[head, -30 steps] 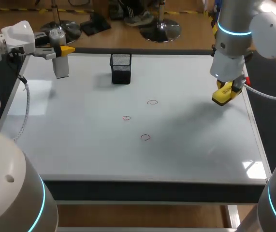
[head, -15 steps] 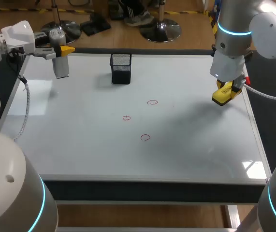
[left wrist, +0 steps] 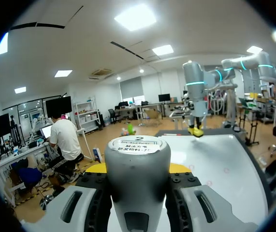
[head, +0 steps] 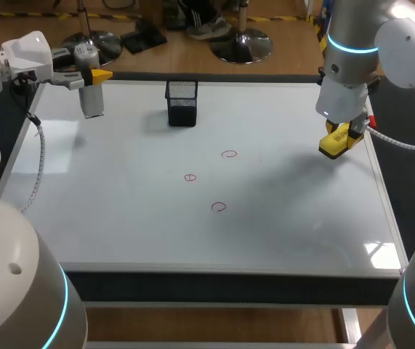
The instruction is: Pick up the inspection probe, press it on each red-marked spot on the whiteboard one by one, put down the probe, pick up the eraser, and wipe off all the red marks.
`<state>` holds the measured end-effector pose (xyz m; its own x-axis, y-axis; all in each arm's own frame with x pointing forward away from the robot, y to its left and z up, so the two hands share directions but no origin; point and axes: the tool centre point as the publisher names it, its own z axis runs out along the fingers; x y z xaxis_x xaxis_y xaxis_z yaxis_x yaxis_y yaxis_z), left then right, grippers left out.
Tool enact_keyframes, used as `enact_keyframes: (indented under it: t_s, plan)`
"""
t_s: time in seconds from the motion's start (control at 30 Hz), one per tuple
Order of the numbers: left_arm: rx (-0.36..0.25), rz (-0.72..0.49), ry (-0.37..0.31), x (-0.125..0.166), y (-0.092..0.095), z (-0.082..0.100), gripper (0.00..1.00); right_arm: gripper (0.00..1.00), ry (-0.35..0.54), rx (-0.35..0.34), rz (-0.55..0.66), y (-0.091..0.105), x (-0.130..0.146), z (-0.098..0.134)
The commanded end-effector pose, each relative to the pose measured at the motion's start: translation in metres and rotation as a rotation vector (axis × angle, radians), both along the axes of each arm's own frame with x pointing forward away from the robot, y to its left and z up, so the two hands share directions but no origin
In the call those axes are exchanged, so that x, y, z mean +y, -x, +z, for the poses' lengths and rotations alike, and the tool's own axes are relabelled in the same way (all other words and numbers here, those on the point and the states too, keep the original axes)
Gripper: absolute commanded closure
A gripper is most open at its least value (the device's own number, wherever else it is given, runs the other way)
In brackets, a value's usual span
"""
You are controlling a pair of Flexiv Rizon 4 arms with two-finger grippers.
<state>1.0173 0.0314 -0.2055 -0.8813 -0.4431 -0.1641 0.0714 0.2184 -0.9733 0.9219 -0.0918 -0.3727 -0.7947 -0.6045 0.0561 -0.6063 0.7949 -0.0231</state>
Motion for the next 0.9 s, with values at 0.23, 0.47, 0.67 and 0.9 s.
enact_keyframes:
  t_s: [0.23,0.47,0.67,0.9]
  plan:
    - [-0.03,-0.068,0.025,-0.035,0.038,0.009,1.0,1.0,0.004,0.002,0.001,-0.001,0.0,0.001]
    - [-0.019,-0.152,0.028,-0.07,0.062,0.0,1.0,1.0,0.004,0.002,0.001,-0.001,0.0,0.001]
    - [0.0,-0.222,0.054,-0.101,0.08,-0.008,1.0,1.0,0.004,0.002,0.001,-0.001,0.0,0.001]
    - [0.031,-0.305,0.077,-0.133,0.099,-0.027,1.0,1.0,0.004,0.002,0.001,-0.001,0.0,0.001]
